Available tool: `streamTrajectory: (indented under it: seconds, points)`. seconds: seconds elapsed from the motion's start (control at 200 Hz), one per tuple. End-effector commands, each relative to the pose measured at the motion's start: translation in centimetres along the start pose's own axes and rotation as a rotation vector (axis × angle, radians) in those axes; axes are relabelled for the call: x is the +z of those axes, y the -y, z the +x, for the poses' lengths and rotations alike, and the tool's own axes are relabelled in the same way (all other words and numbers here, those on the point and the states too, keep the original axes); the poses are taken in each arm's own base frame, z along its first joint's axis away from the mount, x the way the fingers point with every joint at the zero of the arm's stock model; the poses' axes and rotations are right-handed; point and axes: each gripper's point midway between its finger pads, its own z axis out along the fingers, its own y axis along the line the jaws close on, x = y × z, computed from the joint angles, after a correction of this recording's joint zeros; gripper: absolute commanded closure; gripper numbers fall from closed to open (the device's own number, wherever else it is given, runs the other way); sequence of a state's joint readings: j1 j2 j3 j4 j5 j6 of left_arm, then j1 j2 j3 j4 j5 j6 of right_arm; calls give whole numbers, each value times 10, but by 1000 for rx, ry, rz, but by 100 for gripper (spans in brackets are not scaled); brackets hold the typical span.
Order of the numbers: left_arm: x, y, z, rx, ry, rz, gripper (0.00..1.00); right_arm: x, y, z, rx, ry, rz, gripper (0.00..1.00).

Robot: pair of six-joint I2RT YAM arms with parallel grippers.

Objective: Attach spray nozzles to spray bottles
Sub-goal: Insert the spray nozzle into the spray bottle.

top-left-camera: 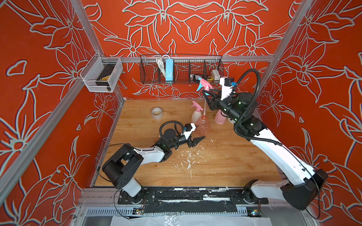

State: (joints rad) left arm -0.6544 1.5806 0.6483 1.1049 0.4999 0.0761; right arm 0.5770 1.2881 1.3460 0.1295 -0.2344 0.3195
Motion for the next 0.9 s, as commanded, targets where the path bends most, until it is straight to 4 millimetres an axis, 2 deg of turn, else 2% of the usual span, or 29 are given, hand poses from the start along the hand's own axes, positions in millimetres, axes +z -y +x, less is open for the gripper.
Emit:
streamTrajectory:
  seconds: [0.0,0.1,0.215,0.54,0.591,0.691,0.896]
  points:
    - [4,1,-13,10,49,18,51,-8,-9,-9,-19,35,-27,83]
    - [5,1,-14,9,51,21,51,-10,-11,-7,-18,26,-37,83]
    - [6,-3,-18,11,61,14,51,-10,-13,5,-17,1,-50,83]
    - [13,-35,-45,41,111,-30,52,-23,-14,46,-49,-87,-38,74]
    - [15,-39,-49,52,114,-35,52,-27,-13,52,-54,-102,-30,72]
    - [18,-44,-54,75,117,-46,52,-32,-11,65,-60,-141,-24,59]
    - [19,-48,-50,99,104,-57,52,-50,-6,68,-92,-173,18,41]
